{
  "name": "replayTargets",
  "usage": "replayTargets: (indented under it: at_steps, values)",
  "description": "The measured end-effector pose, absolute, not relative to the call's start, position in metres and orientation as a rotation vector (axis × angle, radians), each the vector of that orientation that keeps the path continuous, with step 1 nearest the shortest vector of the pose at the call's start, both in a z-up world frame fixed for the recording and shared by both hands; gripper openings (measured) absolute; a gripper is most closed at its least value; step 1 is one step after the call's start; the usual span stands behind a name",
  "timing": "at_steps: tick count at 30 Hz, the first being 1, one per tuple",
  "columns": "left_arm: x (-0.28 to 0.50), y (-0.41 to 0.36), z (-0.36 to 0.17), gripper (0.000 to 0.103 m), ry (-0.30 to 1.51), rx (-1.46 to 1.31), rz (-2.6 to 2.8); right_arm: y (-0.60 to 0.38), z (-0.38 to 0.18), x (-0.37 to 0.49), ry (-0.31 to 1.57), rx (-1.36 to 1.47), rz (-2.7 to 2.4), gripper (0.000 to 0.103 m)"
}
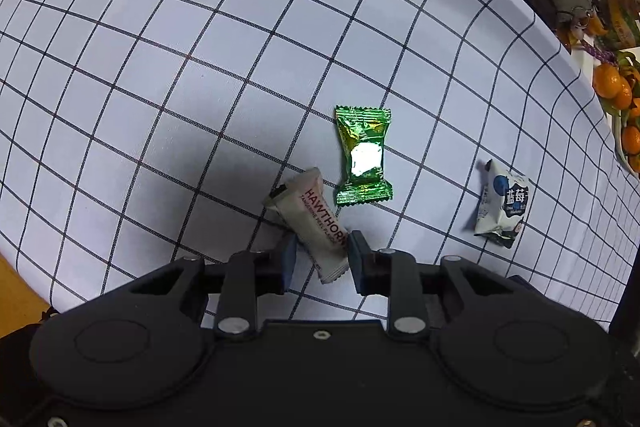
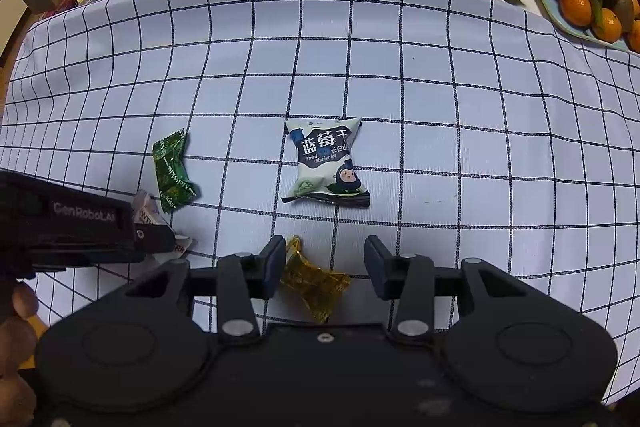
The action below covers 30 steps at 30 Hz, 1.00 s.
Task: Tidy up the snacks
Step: 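Approach the white hawthorn candy with the left gripper while the right approaches the blue blueberry packet, then close the left gripper on the hawthorn candy while the right closes on the blueberry packet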
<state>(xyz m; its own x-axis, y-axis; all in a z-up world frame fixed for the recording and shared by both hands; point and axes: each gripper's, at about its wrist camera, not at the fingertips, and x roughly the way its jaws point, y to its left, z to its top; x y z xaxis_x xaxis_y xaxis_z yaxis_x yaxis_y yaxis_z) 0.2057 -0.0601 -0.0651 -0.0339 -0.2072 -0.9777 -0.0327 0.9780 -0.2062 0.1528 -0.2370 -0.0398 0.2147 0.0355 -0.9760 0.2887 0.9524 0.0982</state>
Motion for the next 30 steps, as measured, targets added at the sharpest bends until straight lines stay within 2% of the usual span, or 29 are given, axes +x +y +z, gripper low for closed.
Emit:
replayTargets:
  at_steps: [8,18,25,30]
  values:
    - [0.217,-0.055,-0.057,0.033,1.527,-0.153,-0.151,-0.248,-0.031,0.152,1.321,0.323,-0.185,0.045]
    - [0.223,-0.066,-0.055,0.035,1.498,-0.095,-0.151,-0.290,-0.009,0.160,1.192,0.528,-0.246,0.048]
    - [0.235,-0.089,-0.056,0.036,1.508,-0.094,-0.128,-0.293,-0.023,0.178,1.184,0.595,-0.270,0.052]
    - [0.245,-0.080,-0.059,0.028,1.523,-0.129,-0.136,-0.276,-0.031,0.184,1.210,0.539,-0.250,0.052]
